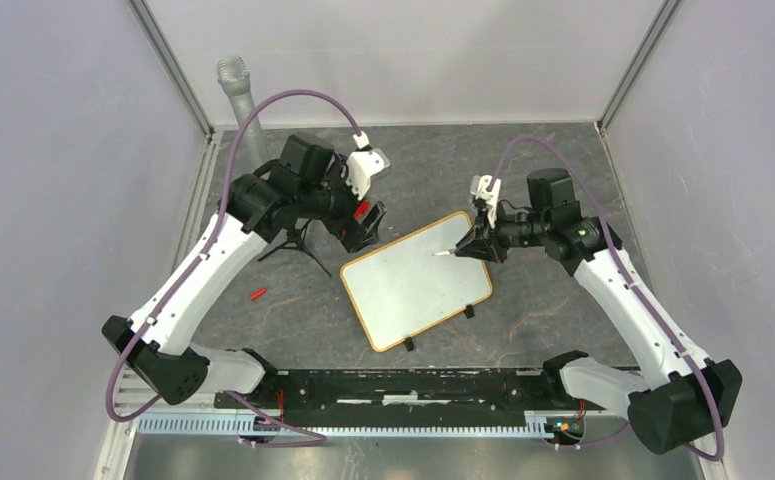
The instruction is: Write a sentence on the whiteboard
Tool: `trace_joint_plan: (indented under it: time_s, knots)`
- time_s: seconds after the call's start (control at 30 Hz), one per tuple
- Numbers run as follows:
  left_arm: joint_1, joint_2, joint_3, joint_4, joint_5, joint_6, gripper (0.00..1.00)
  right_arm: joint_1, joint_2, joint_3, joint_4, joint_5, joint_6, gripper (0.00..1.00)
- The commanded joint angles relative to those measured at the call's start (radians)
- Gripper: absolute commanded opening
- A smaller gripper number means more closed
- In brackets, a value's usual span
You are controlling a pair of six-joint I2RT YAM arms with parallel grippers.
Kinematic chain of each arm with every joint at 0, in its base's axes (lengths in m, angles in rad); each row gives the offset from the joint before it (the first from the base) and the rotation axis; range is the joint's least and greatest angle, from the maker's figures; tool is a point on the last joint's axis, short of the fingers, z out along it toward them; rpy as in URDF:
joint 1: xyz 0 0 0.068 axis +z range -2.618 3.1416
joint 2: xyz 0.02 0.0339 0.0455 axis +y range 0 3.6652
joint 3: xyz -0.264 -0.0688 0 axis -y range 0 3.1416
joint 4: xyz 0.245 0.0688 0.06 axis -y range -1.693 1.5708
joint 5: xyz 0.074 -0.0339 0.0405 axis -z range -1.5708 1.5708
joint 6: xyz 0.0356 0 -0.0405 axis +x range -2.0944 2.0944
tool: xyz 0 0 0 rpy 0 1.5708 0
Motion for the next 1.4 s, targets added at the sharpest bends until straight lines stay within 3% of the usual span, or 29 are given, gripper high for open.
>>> trace_joint_plan:
  time_s: [0.0, 0.2, 0.33, 0.57, 0.97, 1.37]
  knots:
    - [-0.002, -0.058, -0.093, 0.111, 0.071, -0.049, 1.0, 0.088, -0.035, -0.025, 0.116, 0.1, 0.008, 0.0]
    - [0.0, 0.009, -0.103, 0.043, 0.015, -0.069, 1.0, 0.167, -0.037, -0.052, 0.21, 0.148, 0.038, 0.0]
    - [0.0, 0.073, -0.102, 0.002, 0.101, -0.074, 0.99, 0.211, -0.07, -0.126, 0.325, 0.172, 0.091, 0.0]
    - [0.001, 0.179, -0.094, -0.024, 0.154, -0.111, 0.71, 0.291, -0.086, -0.179, 0.371, 0.207, 0.071, 0.0]
    - [0.065, 0.267, -0.094, -0.031, 0.26, -0.118, 0.52, 0.395, -0.04, -0.15, 0.391, 0.226, 0.009, 0.0]
    - [0.069, 0.301, -0.112, -0.031, 0.354, -0.11, 0.23, 0.448, 0.001, -0.122, 0.391, 0.205, -0.003, 0.0]
